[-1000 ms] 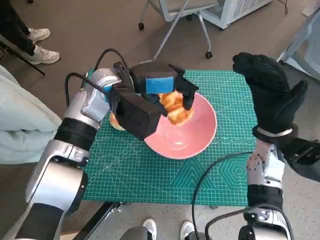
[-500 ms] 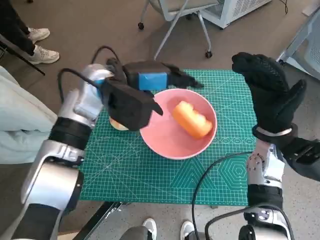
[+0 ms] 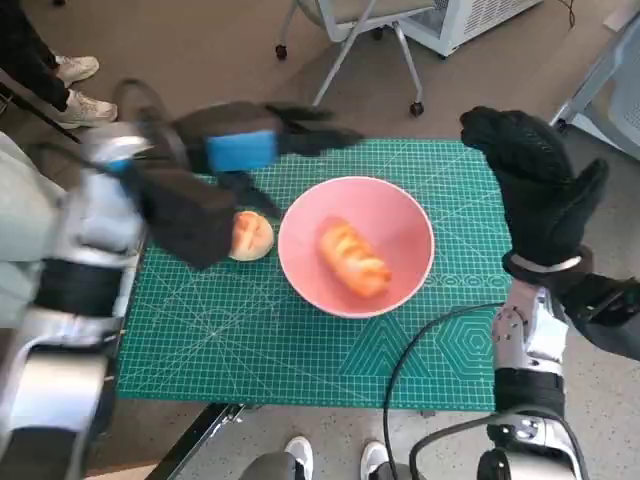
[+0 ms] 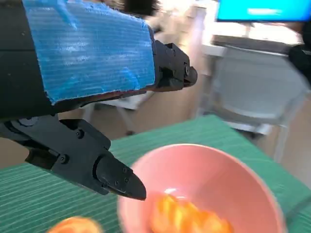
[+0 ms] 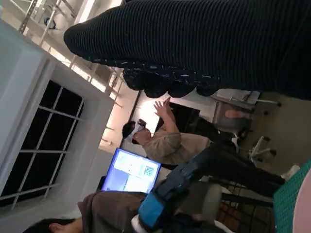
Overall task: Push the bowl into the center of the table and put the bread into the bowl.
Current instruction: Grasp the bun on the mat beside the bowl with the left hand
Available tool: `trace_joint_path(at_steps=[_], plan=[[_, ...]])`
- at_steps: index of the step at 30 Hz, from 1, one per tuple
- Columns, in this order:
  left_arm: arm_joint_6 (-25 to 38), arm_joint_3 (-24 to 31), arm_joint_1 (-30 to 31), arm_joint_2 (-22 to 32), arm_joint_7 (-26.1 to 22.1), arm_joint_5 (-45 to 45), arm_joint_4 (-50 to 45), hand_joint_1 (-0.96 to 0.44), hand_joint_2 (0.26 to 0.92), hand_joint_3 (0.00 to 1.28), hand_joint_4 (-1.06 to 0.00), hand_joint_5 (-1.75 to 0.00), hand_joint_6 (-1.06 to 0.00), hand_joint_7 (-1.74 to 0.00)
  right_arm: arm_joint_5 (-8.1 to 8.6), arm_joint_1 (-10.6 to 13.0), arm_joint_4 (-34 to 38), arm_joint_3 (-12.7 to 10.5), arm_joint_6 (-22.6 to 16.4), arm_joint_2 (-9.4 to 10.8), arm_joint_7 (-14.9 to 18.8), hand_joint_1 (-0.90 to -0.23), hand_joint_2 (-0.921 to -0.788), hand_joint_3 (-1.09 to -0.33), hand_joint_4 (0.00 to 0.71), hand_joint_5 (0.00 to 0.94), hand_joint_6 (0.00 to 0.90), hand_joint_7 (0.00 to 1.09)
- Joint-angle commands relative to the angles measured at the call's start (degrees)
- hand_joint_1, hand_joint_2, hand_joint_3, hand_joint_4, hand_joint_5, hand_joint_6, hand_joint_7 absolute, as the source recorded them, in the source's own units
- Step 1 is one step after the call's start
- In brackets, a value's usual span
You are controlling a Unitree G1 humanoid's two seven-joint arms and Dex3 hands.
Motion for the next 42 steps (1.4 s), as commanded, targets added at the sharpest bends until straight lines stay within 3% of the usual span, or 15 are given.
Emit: trace_joint_path(at_steps=[1, 19, 29, 42], plan=[[1.65, 2.16, 2.69, 3.17, -0.12, -1.24, -1.43, -0.30, 0.779, 0.00, -0.11, 0.00, -0.21, -0.01, 0.33, 0.32, 0.46, 0.07, 0.92, 0.15, 0.50, -0.668, -0.921, -0.714, 0.169, 0.000, 0.143, 0.28], [3.98, 2.29, 6.41, 8.42, 2.26, 1.76, 4.23, -0.32, 0.726, 0.00, -0.07, 0.00, -0.20, 0.00, 0.24, -0.57, 1.54, 0.18, 1.11, 0.24, 1.22, -0.671, -0.921, -0.728, 0.164, 0.000, 0.144, 0.28], [8.69, -0.12, 6.27, 6.89, 3.25, 5.13, 6.84, -0.20, 0.707, 0.00, -0.01, 0.00, -0.18, 0.00, -0.13, -0.89, 1.97, 0.23, 0.80, 0.05, 1.45, -0.673, -0.921, -0.747, 0.161, 0.000, 0.136, 0.28], [4.83, -5.36, 3.50, 3.29, 8.99, 10.25, 17.30, -0.09, 0.696, 0.00, 0.00, 0.00, -0.16, 0.00, -0.13, -0.75, 1.61, 0.16, 1.22, -0.62, 1.68, -0.670, -0.921, -0.757, 0.160, 0.000, 0.127, 0.30]])
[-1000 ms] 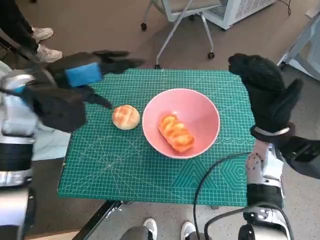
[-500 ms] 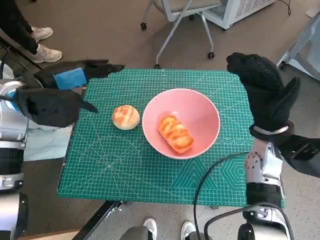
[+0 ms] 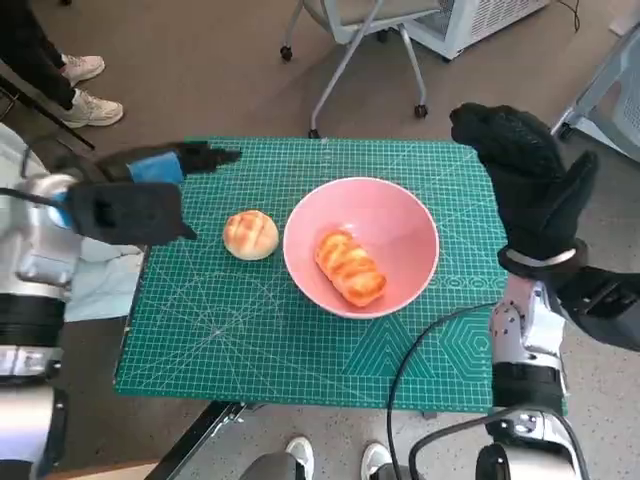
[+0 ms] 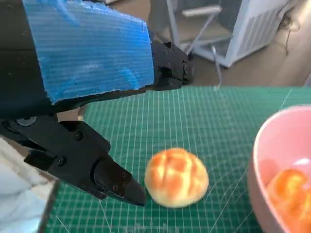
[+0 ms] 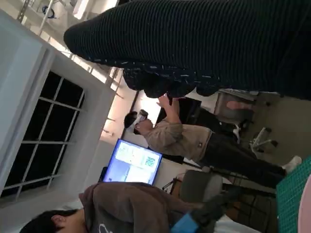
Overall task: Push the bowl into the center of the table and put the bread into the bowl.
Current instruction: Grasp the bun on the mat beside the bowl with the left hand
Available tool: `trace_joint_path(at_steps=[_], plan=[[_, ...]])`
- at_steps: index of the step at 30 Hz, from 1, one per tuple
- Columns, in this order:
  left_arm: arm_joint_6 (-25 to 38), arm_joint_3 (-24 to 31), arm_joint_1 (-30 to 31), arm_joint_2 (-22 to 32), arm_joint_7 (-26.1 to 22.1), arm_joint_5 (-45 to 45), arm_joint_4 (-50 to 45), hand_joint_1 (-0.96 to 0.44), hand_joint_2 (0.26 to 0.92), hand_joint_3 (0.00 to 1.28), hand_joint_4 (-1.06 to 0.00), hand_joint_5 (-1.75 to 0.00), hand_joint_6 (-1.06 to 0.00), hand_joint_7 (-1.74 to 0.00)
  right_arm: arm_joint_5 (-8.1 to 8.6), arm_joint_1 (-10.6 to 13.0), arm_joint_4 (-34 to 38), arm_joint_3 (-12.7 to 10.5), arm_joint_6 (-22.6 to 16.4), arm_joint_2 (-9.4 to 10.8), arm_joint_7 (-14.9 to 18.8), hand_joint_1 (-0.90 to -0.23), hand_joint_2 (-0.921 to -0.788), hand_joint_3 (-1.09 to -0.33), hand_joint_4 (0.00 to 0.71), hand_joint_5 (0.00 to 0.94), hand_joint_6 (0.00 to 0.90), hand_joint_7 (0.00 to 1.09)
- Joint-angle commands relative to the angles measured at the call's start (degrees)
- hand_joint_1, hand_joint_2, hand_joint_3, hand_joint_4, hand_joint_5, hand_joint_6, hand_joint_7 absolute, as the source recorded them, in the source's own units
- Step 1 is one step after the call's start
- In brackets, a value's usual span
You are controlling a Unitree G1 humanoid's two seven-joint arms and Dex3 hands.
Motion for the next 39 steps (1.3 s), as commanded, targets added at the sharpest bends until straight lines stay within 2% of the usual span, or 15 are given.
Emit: trace_joint_path(at_steps=[1, 6, 17, 27, 39], plan=[[-1.59, -1.98, -2.29, -1.31, 2.30, 2.27, 3.64, -0.07, 0.695, 0.00, 0.00, 0.00, -0.16, 0.00, 0.14, 0.91, 0.16, -0.17, 0.91, -0.69, 0.68, -0.667, -0.921, -0.757, 0.161, 0.000, 0.126, 0.30], [-1.35, -3.51, -3.65, -2.91, 3.58, 3.77, 6.71, 0.00, 0.695, 0.00, 0.00, 0.00, -0.15, 0.00, 0.57, 1.22, 0.01, -0.47, 1.24, -1.12, 1.03, -0.658, -0.921, -0.752, 0.163, 0.001, 0.126, 0.30], [-1.68, -4.27, -4.75, -3.95, 4.45, 4.33, 9.26, 0.03, 0.696, 0.00, 0.00, 0.00, -0.14, 0.00, 0.63, 1.49, -0.44, -0.70, 1.53, -1.11, 1.21, -0.655, -0.921, -0.745, 0.166, 0.002, 0.130, 0.30], [-2.24, -8.67, -7.01, -8.66, 10.48, 8.65, 18.97, -0.01, 0.696, 0.00, 0.00, 0.00, -0.13, 0.00, 0.45, 2.78, -2.14, -0.91, 2.32, -0.91, 0.38, -0.671, -0.921, -0.740, 0.170, 0.003, 0.139, 0.30], [-4.00, -11.41, -8.23, -11.79, 16.48, 10.86, 26.46, -0.01, 0.716, 0.01, -0.07, -0.02, -0.20, -0.02, 0.01, 3.23, -2.99, -0.72, 2.35, -0.67, -0.10, -0.673, -0.921, -0.736, 0.172, 0.003, 0.144, 0.30]])
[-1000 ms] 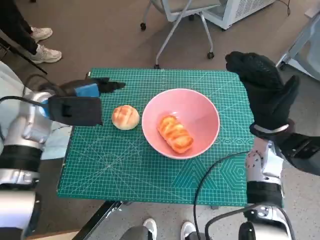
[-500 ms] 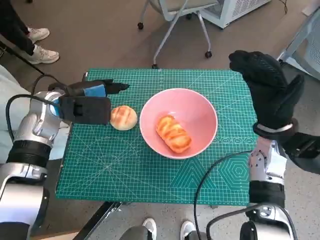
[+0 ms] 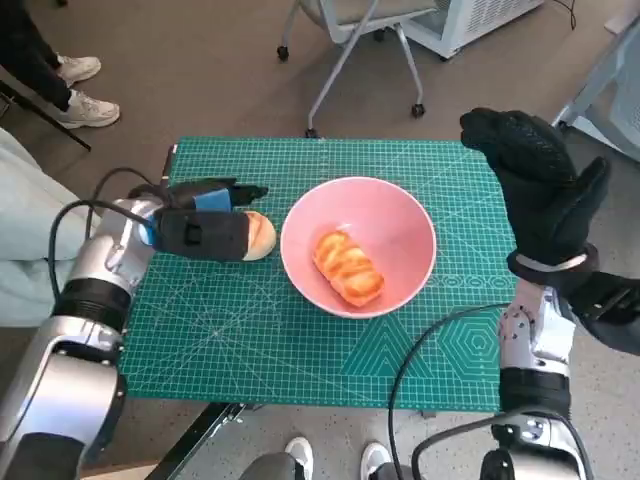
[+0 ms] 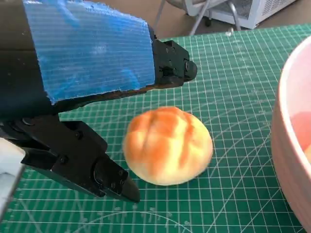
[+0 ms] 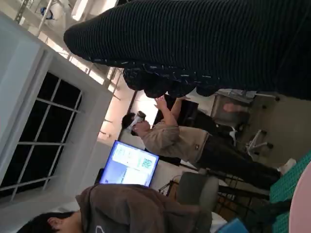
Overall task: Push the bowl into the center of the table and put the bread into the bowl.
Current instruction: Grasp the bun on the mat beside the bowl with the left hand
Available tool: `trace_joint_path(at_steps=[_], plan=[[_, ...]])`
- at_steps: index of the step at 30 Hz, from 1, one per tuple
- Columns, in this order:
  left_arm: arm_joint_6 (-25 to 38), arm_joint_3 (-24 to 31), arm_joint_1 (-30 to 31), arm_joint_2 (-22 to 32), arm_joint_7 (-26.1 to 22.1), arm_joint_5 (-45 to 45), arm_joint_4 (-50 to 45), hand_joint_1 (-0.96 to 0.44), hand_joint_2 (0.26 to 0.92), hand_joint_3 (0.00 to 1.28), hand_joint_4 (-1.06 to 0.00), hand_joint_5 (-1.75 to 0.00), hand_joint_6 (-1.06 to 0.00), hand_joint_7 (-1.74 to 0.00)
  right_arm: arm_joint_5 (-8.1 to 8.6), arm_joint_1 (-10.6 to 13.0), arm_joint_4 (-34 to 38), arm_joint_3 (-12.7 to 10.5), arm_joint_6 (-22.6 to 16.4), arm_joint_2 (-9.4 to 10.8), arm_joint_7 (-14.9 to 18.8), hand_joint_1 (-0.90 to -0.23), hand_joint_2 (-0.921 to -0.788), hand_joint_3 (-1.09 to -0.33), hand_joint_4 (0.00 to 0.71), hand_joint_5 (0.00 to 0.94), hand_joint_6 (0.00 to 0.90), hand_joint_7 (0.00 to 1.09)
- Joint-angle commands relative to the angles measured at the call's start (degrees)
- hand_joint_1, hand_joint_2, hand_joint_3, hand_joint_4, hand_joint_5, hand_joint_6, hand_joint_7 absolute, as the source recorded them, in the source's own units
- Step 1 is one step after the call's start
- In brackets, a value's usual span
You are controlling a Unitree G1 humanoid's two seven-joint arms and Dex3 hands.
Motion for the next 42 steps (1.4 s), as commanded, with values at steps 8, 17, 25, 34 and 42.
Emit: trace_joint_path(at_steps=[8, 17, 25, 34, 42], plan=[[1.53, -3.37, -1.74, -2.68, 2.73, 3.38, 3.45, -0.02, 0.736, 0.02, -0.11, -0.02, -0.25, -0.03, -0.61, 1.76, -0.68, 0.34, 0.52, 0.11, -0.82, -0.671, -0.921, -0.739, 0.171, 0.002, 0.144, 0.29], [2.36, -5.25, -1.28, -4.01, 4.32, 5.10, 4.52, -0.04, 0.771, 0.02, -0.24, -0.03, -0.36, -0.04, -0.71, 1.74, -0.28, 0.15, 0.40, -0.15, -0.89, -0.665, -0.921, -0.733, 0.173, 0.002, 0.145, 0.29], [2.49, -8.05, -0.41, -4.60, 11.91, 8.24, 4.98, 0.20, 0.882, 0.06, -0.58, -0.76, -0.68, -0.10, -0.78, 1.64, 0.05, 0.18, 0.38, 0.00, -0.95, -0.668, -0.921, -0.731, 0.174, 0.002, 0.147, 0.28], [0.93, -9.23, 0.27, -3.43, 17.86, 9.80, 4.88, 0.01, 0.919, 0.10, -0.62, -1.24, -0.63, -1.10, -0.75, 1.62, -0.06, 0.21, 0.50, -0.07, -0.93, -0.670, -0.921, -0.730, 0.175, 0.002, 0.150, 0.27], [2.42, -7.72, -0.55, -2.00, 18.30, 8.88, 3.63, 0.00, 0.921, 0.11, -0.60, -1.31, -0.63, -1.10, -0.81, 1.50, 0.32, 0.23, 0.38, -0.08, -0.81, -0.668, -0.921, -0.731, 0.175, 0.001, 0.151, 0.26]])
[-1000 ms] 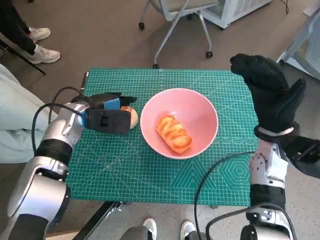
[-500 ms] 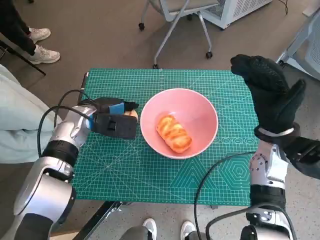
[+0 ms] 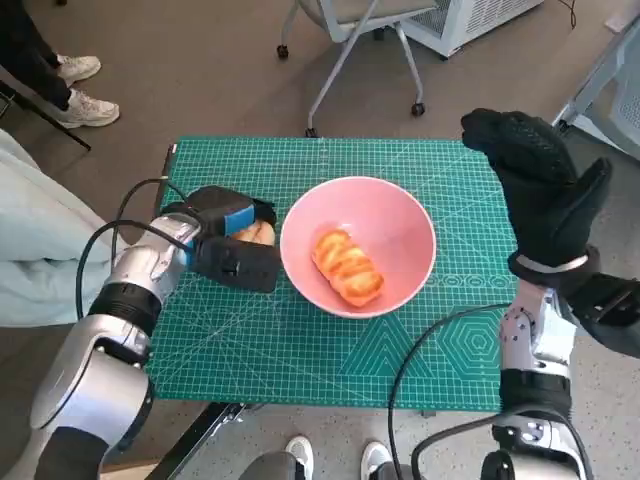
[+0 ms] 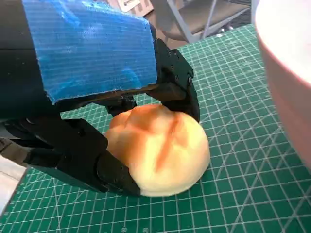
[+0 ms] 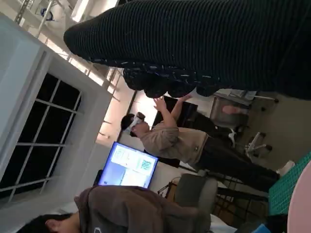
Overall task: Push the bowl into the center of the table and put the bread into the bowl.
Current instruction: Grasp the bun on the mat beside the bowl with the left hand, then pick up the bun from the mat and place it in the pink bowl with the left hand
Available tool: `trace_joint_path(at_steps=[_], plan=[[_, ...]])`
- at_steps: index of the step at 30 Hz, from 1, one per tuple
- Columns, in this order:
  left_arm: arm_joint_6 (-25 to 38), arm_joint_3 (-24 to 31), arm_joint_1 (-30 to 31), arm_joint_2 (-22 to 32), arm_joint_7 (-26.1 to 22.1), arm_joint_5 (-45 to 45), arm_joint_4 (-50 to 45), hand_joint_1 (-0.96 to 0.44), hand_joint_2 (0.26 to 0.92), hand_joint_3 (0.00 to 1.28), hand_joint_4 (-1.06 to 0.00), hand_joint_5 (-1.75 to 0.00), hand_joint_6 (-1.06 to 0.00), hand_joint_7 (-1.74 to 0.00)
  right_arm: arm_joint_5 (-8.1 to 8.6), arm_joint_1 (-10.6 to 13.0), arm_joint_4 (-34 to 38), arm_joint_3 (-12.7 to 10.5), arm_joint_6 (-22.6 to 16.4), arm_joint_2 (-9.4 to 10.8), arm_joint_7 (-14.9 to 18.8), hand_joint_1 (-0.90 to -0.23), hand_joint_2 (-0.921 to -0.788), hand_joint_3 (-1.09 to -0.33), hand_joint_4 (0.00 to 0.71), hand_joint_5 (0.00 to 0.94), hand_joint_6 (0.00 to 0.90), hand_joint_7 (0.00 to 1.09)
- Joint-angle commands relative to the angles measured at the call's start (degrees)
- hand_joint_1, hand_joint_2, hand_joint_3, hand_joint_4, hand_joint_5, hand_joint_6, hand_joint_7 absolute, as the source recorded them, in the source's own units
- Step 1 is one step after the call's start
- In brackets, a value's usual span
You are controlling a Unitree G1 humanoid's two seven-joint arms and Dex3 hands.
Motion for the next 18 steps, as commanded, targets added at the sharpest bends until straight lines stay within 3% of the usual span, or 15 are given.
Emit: trace_joint_path(at_steps=[1, 10, 18], plan=[[0.84, 1.51, -0.28, 2.16, 0.64, -1.02, -0.98, 0.00, 0.920, 0.11, -0.60, -1.32, -0.63, -1.10, -0.39, 1.12, 0.81, 0.14, 0.43, -0.05, -0.19, -0.668, -0.921, -0.731, 0.174, 0.001, 0.152, 0.26], [0.34, 6.56, -0.45, 6.33, 0.12, -4.38, -8.73, 0.00, 0.920, 0.09, -0.64, -1.30, -0.64, -1.07, 0.07, 1.05, 0.75, 0.05, 0.83, -0.21, 0.15, -0.673, -0.921, -0.734, 0.170, 0.000, 0.152, 0.26], [0.27, 13.29, 3.00, 10.51, -1.22, -8.66, -26.14, 0.00, 0.920, 0.07, -0.69, -1.20, -0.63, -1.13, 0.45, 0.52, 1.19, -0.10, 1.26, -0.30, 0.47, -0.666, -0.921, -0.734, 0.166, 0.000, 0.152, 0.25]])
